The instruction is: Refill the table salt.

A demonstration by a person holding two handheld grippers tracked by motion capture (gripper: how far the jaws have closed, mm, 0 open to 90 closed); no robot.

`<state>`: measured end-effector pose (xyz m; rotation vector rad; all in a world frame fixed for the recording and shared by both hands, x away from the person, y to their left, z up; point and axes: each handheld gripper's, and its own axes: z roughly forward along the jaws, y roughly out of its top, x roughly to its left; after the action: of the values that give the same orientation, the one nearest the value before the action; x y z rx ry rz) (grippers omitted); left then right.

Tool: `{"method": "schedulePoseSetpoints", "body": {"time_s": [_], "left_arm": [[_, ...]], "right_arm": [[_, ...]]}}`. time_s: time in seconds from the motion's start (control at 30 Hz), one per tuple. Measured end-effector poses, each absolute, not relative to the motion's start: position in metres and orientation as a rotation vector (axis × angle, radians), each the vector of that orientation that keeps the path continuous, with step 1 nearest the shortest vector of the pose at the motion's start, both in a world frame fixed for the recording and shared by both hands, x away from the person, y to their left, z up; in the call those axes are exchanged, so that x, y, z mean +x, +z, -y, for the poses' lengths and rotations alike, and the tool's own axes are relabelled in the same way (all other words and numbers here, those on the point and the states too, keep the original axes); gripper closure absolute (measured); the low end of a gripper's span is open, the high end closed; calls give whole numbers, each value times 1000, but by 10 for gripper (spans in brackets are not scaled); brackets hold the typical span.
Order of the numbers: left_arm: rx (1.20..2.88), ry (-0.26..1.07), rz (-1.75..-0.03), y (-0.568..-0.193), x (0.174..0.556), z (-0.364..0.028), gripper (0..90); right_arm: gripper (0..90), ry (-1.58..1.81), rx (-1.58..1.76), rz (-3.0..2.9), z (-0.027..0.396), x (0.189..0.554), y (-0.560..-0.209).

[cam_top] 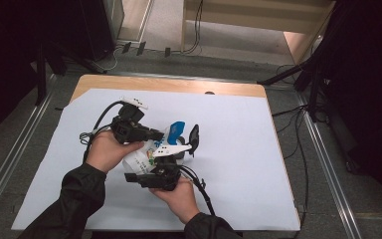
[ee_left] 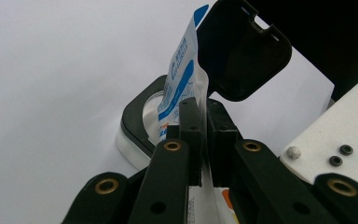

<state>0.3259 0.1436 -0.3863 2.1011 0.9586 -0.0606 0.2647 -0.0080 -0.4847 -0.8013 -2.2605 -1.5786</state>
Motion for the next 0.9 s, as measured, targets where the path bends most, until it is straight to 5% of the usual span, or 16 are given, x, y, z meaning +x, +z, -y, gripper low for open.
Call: {"method": "schedulePoseSetpoints", "body": {"time_s": [0.9], "left_arm": [[2091,-62,-967,-388,327,-141,881]], "right_arm": [[560,-1559,-776,2311,8,265,-485]]}}
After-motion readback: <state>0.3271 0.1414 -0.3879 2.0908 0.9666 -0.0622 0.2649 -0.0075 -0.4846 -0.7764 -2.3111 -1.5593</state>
